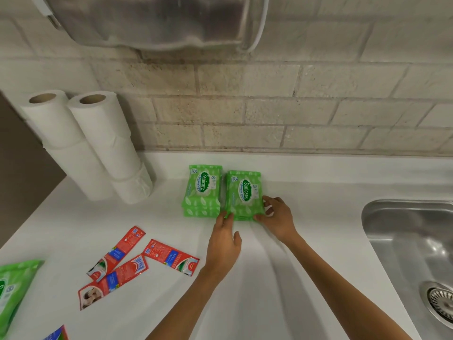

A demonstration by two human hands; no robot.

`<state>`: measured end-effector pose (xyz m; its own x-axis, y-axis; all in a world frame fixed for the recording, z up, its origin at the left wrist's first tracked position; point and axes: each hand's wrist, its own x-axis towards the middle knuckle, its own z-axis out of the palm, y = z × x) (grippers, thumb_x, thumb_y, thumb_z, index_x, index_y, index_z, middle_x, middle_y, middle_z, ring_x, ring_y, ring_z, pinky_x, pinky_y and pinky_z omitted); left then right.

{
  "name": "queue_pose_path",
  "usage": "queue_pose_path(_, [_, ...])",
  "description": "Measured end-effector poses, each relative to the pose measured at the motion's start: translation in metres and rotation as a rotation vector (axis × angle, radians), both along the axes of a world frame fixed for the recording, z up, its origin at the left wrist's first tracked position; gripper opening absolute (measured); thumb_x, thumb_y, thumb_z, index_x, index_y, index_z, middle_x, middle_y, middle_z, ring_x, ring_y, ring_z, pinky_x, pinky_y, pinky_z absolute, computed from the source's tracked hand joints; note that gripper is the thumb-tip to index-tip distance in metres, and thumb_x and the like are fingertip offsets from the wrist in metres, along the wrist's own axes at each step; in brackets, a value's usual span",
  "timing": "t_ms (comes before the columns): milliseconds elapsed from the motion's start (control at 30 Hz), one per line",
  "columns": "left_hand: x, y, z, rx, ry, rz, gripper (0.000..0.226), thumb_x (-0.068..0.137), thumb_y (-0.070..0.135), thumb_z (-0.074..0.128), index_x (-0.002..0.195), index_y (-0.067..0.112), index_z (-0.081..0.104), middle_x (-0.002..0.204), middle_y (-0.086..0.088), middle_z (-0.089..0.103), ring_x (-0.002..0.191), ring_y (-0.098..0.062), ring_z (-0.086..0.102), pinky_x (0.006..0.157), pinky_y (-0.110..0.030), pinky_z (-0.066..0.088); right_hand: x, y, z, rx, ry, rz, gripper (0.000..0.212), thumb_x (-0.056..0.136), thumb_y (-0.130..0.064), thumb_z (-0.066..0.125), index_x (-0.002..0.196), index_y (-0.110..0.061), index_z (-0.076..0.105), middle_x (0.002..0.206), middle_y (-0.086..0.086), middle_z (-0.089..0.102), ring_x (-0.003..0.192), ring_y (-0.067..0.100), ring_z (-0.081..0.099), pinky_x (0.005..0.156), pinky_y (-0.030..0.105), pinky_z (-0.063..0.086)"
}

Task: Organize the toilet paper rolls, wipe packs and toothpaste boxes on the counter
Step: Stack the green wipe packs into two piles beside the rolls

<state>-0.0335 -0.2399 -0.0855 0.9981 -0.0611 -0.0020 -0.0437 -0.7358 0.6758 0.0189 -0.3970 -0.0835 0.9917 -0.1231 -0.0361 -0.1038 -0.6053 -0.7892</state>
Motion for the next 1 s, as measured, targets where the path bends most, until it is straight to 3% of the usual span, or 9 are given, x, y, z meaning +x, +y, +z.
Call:
queue_pose_path(167, [0.001, 0.0, 0.002, -0.014, -0.005, 0.014, 0.051, 0.094, 0.016, 0.045, 0.142, 0.007, 0.032, 0.155, -0.007, 0.02, 0.137, -0.018, 0.034, 0.106, -0.022, 0.032, 0.005, 0.002, -0.003, -0.006, -0.005, 0.012, 0.059, 0.072, -0.015, 0.076, 0.127, -0.013, 0.055, 0.099, 0.0, 0.05, 0.071, 0.01, 0.049, 0.056, 0.003, 0.032])
queue_pose_path(367, [-0.002, -0.001, 0.0, -0.021, -0.001, 0.024, 0.05, 0.093, 0.017, 0.047, 0.141, 0.006, 0.034, 0.154, -0.007, 0.021, 0.133, -0.019, 0.039, 0.104, -0.022, 0.033, 0.005, 0.004, -0.006, -0.008, -0.016, 0.025, 0.06, 0.072, -0.014, 0.076, 0.128, -0.013, 0.055, 0.1, 0.001, 0.051, 0.07, 0.008, 0.048, 0.057, 0.01, 0.033])
queue_pose_path(700, [0.002, 0.001, -0.001, 0.019, 0.04, 0.024, 0.056, 0.093, 0.021, 0.048, 0.143, 0.007, 0.029, 0.155, -0.007, 0.017, 0.138, -0.02, 0.032, 0.107, -0.027, 0.033, 0.01, 0.006, -0.009, -0.017, -0.008, 0.005, 0.062, 0.071, -0.018, 0.077, 0.128, -0.013, 0.054, 0.107, 0.005, 0.055, 0.068, 0.008, 0.049, 0.056, 0.008, 0.033])
queue_pose_path(833, [0.0, 0.003, -0.001, 0.02, 0.047, 0.012, 0.057, 0.093, 0.021, 0.048, 0.144, 0.009, 0.028, 0.156, -0.007, 0.015, 0.14, -0.02, 0.028, 0.108, -0.028, 0.032, 0.008, 0.006, -0.008, -0.025, 0.012, -0.007, 0.064, 0.072, -0.02, 0.076, 0.131, -0.014, 0.052, 0.11, 0.005, 0.056, 0.074, 0.011, 0.051, 0.059, 0.013, 0.036])
queue_pose_path(1000, [-0.006, 0.005, 0.006, 0.005, 0.05, -0.003, 0.054, 0.092, 0.022, 0.051, 0.142, 0.014, 0.033, 0.154, -0.008, 0.019, 0.134, -0.023, 0.039, 0.104, -0.028, 0.037, -0.001, 0.011, 0.003, -0.015, -0.026, -0.071, 0.068, 0.072, -0.022, 0.076, 0.133, -0.017, 0.047, 0.119, 0.009, 0.051, 0.103, 0.022, 0.055, 0.081, 0.025, 0.043])
